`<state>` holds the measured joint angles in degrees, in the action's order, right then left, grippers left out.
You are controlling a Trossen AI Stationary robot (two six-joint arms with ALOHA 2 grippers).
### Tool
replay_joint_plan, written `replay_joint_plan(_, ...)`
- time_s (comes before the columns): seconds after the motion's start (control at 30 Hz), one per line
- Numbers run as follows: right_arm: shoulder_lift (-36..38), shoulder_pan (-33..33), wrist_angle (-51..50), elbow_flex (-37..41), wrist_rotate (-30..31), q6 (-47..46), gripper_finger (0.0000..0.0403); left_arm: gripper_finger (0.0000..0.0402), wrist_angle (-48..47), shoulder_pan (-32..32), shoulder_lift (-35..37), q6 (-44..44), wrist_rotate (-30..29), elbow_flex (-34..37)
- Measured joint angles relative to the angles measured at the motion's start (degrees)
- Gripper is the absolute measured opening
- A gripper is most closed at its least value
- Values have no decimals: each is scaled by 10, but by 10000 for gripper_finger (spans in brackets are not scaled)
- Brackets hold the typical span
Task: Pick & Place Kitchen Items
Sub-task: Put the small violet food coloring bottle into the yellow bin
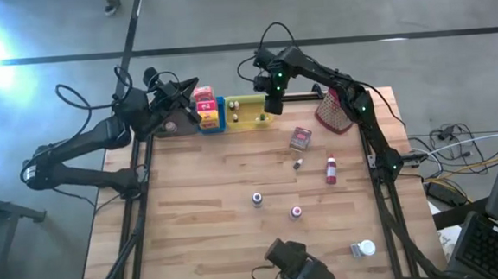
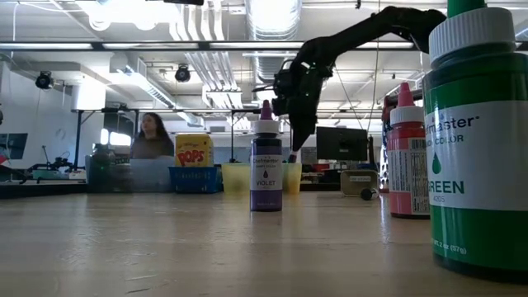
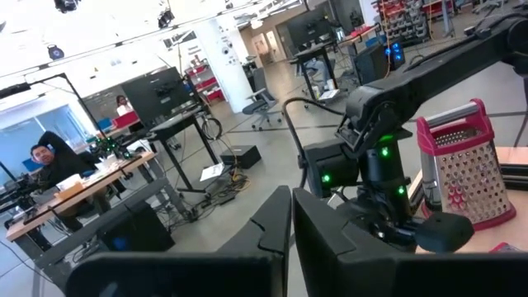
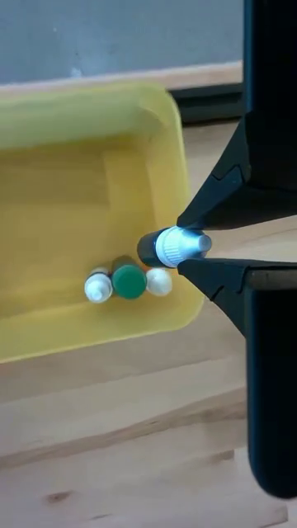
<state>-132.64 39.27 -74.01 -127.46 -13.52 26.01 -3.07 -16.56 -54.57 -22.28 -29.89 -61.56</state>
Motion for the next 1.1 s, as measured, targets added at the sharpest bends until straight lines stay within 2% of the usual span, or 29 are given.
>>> replay_joint_plan(1.1,-1,-6,76,84,0,1,41,22,0,0,0,0,0,0)
